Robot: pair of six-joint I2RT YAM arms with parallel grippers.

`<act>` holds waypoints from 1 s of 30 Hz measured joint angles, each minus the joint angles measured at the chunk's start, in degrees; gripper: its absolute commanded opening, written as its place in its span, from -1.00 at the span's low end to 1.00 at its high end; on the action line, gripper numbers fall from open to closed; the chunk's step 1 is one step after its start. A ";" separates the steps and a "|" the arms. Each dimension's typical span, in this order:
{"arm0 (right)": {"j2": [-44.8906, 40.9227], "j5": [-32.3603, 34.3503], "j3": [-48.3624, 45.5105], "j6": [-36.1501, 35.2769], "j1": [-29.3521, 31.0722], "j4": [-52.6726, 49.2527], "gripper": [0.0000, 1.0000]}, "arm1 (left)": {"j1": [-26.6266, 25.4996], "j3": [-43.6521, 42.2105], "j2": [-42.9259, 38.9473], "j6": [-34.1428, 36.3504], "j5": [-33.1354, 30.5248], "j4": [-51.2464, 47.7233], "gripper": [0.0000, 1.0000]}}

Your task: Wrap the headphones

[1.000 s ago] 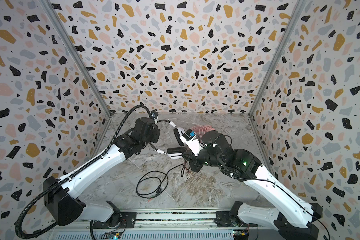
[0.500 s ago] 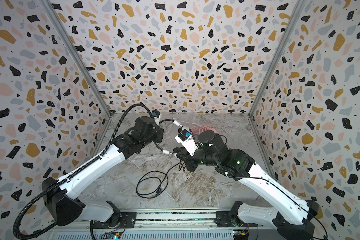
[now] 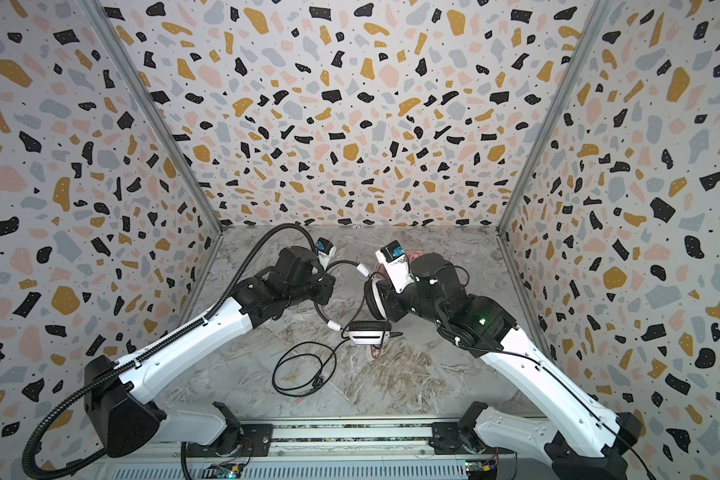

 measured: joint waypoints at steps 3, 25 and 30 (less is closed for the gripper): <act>-1.31 -0.24 -0.07 -0.35 -3.61 -0.15 -1.00 | -0.02 -1.29 -1.60 0.22 2.03 0.00 -1.00; -2.23 -9.38 -8.92 -1.44 -15.76 0.87 -0.98 | 0.04 -3.63 -10.16 2.62 12.17 2.51 -1.00; -0.52 -13.97 -12.81 -0.74 -17.00 4.94 -0.81 | 0.11 -3.72 -10.32 2.73 13.62 3.48 -1.00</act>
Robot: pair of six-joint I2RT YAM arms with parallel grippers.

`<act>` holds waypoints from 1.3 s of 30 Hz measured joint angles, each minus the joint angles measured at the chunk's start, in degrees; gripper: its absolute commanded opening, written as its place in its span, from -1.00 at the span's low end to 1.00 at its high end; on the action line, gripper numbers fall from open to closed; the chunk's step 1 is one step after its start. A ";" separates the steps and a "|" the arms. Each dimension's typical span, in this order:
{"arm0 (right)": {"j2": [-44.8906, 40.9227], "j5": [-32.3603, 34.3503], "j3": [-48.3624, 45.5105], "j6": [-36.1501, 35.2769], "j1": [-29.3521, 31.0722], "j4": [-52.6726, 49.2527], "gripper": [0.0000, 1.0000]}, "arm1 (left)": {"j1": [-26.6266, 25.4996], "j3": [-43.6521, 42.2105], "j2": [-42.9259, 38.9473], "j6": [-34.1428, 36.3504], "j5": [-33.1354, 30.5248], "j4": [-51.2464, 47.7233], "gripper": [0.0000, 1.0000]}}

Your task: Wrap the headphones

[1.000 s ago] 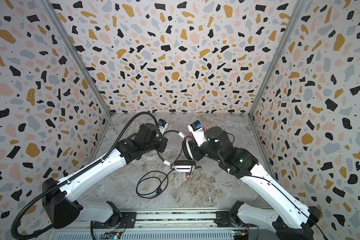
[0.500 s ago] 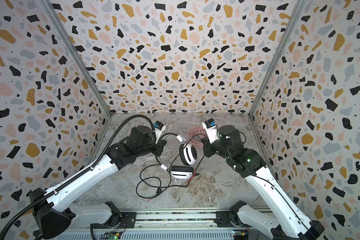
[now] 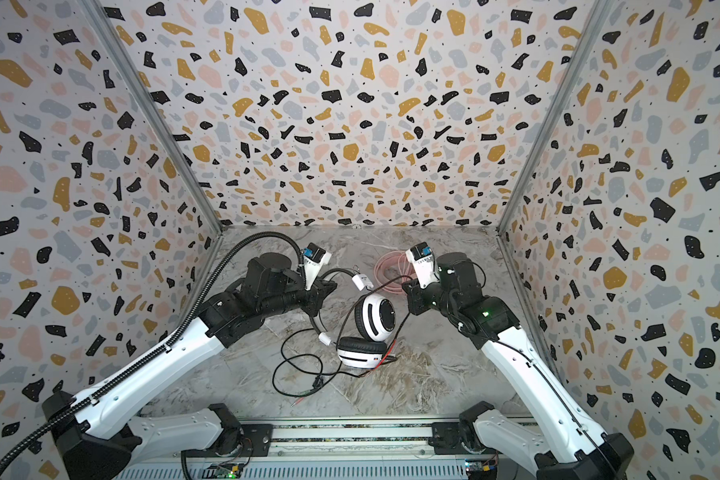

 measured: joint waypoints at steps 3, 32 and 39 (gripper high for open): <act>1.01 -2.27 -2.58 0.24 0.00 1.57 -0.74 | 0.70 0.00 -0.02 -0.11 -0.87 0.31 -1.00; 4.44 -8.81 -5.14 3.28 -4.02 11.87 -0.73 | 2.34 2.03 1.09 -5.35 2.27 2.51 -1.00; 5.81 -9.05 -10.34 4.39 -4.22 19.12 -0.75 | 2.36 2.03 0.83 -9.01 9.66 4.35 -1.00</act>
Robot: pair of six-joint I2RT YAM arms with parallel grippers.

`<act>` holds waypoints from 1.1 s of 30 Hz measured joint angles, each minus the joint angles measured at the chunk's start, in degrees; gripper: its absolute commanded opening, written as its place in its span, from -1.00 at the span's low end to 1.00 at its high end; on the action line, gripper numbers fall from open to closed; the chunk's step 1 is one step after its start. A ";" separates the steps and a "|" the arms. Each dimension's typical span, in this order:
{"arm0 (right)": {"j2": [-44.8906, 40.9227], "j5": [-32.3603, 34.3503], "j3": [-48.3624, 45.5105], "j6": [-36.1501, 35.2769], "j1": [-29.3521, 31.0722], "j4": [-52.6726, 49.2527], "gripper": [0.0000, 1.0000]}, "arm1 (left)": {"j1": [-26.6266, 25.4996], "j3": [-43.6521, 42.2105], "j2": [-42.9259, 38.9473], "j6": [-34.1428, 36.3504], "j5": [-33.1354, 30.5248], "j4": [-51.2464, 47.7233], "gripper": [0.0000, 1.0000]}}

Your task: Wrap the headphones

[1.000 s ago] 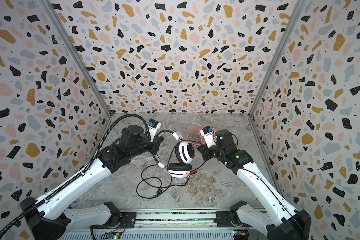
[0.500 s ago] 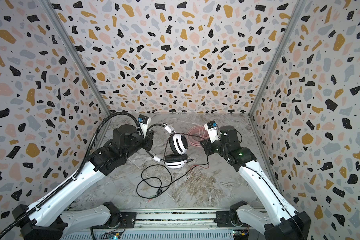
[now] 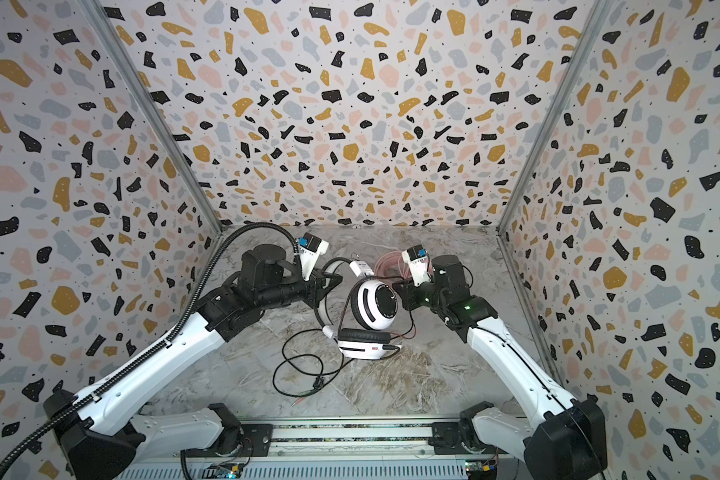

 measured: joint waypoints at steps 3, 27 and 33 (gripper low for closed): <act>0.55 -0.28 -2.75 0.76 -0.50 2.36 -0.75 | 0.00 0.00 -1.18 -0.90 0.55 0.68 -1.00; 12.39 -11.15 -13.42 11.61 0.39 29.11 -0.36 | 0.68 7.08 1.73 -5.11 1.01 3.56 -1.00; 20.83 -10.78 -13.57 15.65 4.92 41.68 -0.34 | 1.38 10.25 3.56 -6.19 2.32 3.41 -1.00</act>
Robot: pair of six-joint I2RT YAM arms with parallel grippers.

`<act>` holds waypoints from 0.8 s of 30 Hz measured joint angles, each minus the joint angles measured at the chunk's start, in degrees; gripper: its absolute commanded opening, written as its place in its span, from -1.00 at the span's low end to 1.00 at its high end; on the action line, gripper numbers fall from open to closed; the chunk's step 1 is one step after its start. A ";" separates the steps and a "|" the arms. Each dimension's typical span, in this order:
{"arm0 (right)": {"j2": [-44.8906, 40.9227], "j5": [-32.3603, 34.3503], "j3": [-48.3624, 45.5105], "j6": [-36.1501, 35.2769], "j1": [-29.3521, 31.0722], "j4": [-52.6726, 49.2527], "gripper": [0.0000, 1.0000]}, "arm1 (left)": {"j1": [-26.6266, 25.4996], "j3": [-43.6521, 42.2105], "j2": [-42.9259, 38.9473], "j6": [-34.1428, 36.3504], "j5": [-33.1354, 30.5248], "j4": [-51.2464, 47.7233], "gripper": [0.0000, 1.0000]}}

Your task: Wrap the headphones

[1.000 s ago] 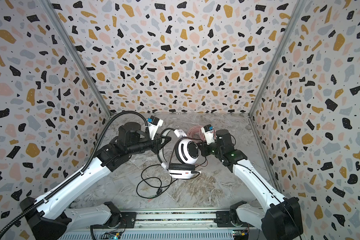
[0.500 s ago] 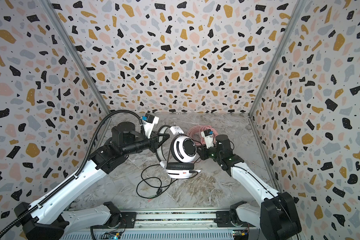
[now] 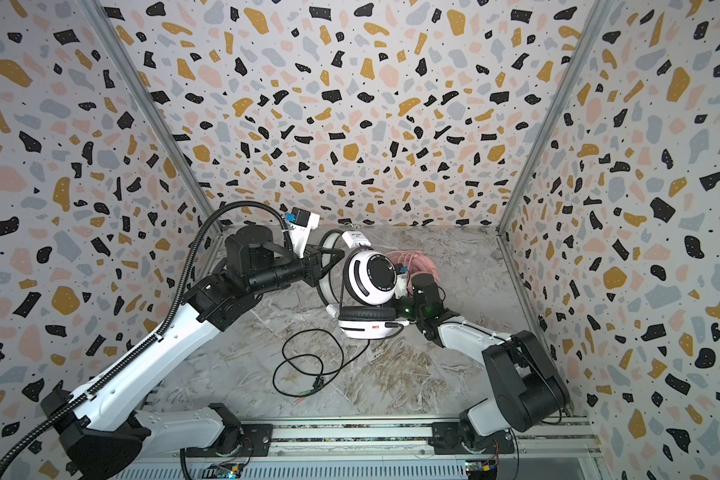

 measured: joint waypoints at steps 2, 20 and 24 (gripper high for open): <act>2.51 0.90 -0.72 1.22 1.09 5.27 -0.34 | 0.52 2.47 1.46 -0.42 1.09 -0.24 -1.00; 15.87 6.71 -7.80 10.69 8.41 38.53 -0.48 | 12.85 7.87 6.47 -13.57 7.26 10.95 -1.00; 20.81 7.41 -7.58 13.00 9.31 43.98 -0.74 | 14.32 7.93 7.89 -16.68 8.66 12.96 -1.00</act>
